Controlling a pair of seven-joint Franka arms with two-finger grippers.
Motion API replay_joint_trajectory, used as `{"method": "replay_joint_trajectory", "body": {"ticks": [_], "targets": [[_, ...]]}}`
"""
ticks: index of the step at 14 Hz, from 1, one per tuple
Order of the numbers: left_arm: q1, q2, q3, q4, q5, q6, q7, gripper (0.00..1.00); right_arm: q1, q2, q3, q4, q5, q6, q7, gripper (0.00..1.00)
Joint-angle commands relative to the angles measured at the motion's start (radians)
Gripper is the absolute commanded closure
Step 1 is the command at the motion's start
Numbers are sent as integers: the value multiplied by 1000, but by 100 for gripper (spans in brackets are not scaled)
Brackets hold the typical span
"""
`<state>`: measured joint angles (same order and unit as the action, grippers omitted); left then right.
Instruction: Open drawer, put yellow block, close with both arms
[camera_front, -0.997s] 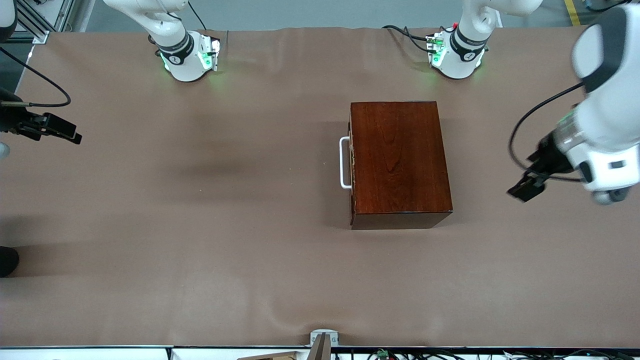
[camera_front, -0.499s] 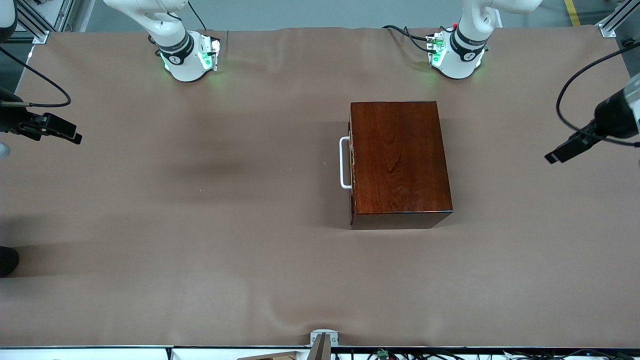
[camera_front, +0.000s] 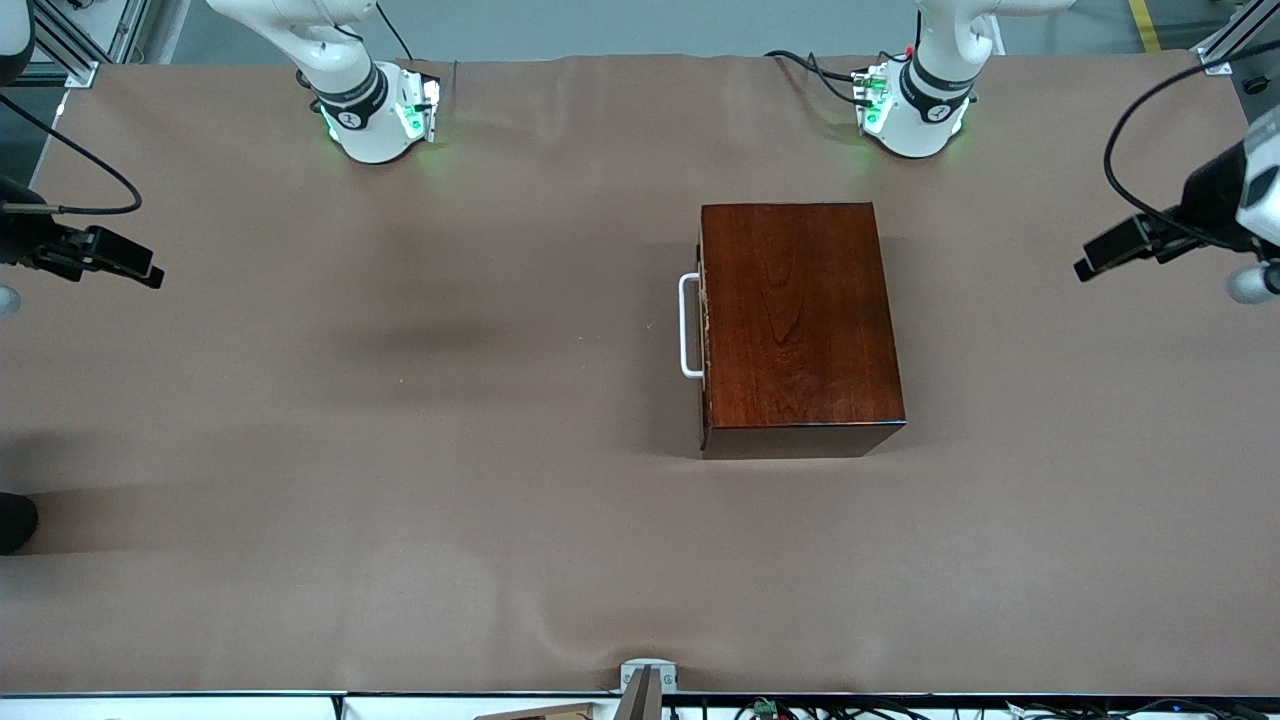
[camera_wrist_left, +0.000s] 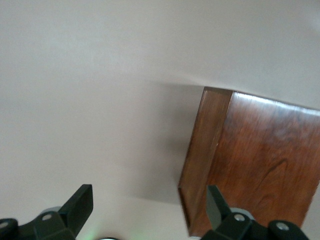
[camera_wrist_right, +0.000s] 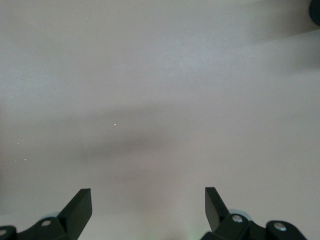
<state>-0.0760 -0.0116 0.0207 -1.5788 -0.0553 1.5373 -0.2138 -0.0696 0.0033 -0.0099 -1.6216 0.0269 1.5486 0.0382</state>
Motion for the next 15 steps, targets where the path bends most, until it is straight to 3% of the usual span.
{"method": "replay_joint_trajectory", "body": {"ticks": [1,7,15], "targets": [[10,-37,-41,-18,55,-20,146,0,-15,-8,10,-9,-8,-2,-4,0],[31,-76,-105,-15,60,-46,166,0,-15,-8,10,-7,-8,-1,-4,0],[38,-99,-128,-20,58,-68,178,0,-16,-12,10,-6,-8,-1,-6,0]]}}
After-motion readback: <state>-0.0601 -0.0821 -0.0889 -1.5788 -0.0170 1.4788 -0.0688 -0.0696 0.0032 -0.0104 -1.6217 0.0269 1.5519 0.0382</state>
